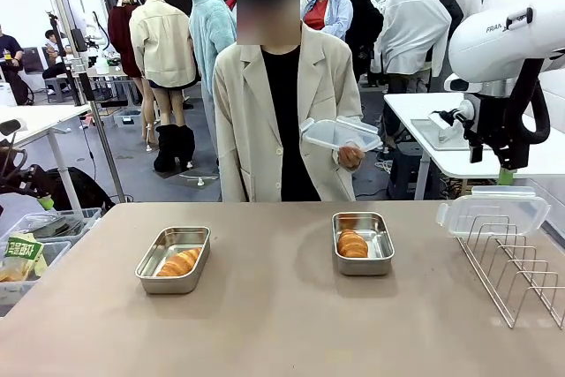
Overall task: Place the bread in airtight containers.
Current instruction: Pick up one Airtight Container lid and hand it to the human.
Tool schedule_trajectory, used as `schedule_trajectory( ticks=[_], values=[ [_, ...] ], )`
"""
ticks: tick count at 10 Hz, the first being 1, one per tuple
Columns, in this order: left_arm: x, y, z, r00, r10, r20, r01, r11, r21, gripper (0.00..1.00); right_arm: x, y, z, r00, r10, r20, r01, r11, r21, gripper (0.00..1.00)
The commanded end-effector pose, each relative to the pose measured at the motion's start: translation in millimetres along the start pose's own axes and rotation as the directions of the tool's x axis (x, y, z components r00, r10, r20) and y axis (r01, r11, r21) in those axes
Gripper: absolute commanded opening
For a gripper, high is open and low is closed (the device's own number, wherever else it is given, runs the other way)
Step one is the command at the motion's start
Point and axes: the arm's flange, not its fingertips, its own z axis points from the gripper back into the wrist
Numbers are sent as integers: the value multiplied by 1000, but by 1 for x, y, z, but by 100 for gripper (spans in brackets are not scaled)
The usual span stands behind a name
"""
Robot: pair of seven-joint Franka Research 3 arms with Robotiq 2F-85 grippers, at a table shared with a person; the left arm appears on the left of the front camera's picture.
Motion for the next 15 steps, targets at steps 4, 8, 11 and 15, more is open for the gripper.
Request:
schedule_trajectory(
  ticks=[4,8,11,15],
  values=[
    [0,1,1,1000,2,-3,-2,1000,0,100,-2,3,3,1000,18,5,-18,1000,17,100],
    [0,1,1,1000,2,-3,-2,1000,0,100,-2,3,3,1000,18,5,-18,1000,17,100],
    [0,1,1,1000,2,-3,-2,1000,0,100,-2,3,3,1000,18,5,-18,1000,17,100],
    [0,1,1,1000,2,-3,-2,1000,0,100,-2,3,3,1000,18,5,-18,1000,17,100]
  ],
)
